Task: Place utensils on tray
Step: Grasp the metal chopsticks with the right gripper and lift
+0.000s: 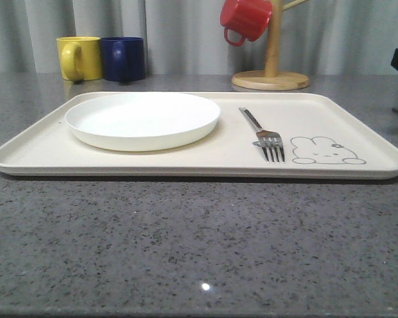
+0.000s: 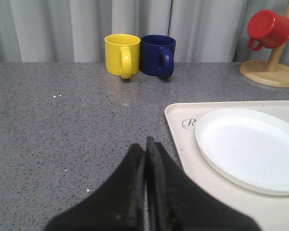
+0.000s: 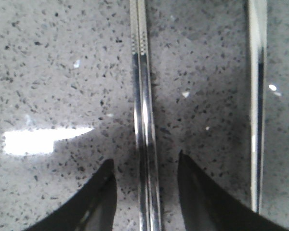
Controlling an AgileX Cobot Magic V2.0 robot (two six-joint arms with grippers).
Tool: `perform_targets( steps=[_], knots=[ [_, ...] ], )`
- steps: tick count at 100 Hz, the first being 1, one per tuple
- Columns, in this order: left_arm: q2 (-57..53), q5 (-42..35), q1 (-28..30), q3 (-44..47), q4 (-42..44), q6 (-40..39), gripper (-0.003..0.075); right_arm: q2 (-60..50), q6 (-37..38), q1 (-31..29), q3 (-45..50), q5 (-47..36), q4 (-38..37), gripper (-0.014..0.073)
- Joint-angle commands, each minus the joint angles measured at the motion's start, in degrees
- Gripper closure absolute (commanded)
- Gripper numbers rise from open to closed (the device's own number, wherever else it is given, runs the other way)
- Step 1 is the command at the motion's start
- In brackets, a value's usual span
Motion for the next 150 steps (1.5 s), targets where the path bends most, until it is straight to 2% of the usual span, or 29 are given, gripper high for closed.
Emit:
perform_targets(
  steps=[1, 27, 46, 56, 79, 100, 122, 150],
  knots=[
    [0.17, -4.18, 0.15, -1.74, -0.68, -0.52, 0.0738, -1.68, -0.92, -0.53, -1.59, -1.85, -0.46, 0.0270],
    [0.17, -4.18, 0.15, -1.74, -0.68, -0.52, 0.0738, 0.03, -0.92, -0.53, -1.59, -1.69, -0.03, 0.0297],
    [0.17, -4.18, 0.15, -1.74, -0.68, -0.52, 0.0738, -0.23, -0.86, -0.53, -1.59, -1.90, 0.14, 0.0529],
    [0.17, -4.18, 0.15, -1.74, -0.68, -0.52, 0.0738, -0.23, -0.86, -0.53, -1.66, -1.96, 0.89, 0.0581],
    [0.17, -4.18, 0.15, -1.74, -0.68, -0.52, 0.0738, -1.88, 0.38, -0.53, -1.85, -0.65, 2.82, 0.0579],
    [0.17, -4.18, 0.15, -1.74, -0.68, -0.52, 0.0738, -9.13, 3.36, 0.83, -1.85, -0.15, 3.61, 0.0579],
    [0.17, -4.18, 0.15, -1.74, -0.68, -0.52, 0.0738, -14.93, 9.50, 7.65, -1.85, -0.41, 3.61, 0.0579],
    [0.17, -4.18, 0.15, -1.74, -0.68, -0.52, 0.0738, -12.95, 17.48, 17.96, -1.85, -6.74, 3.61, 0.0579]
  ],
)
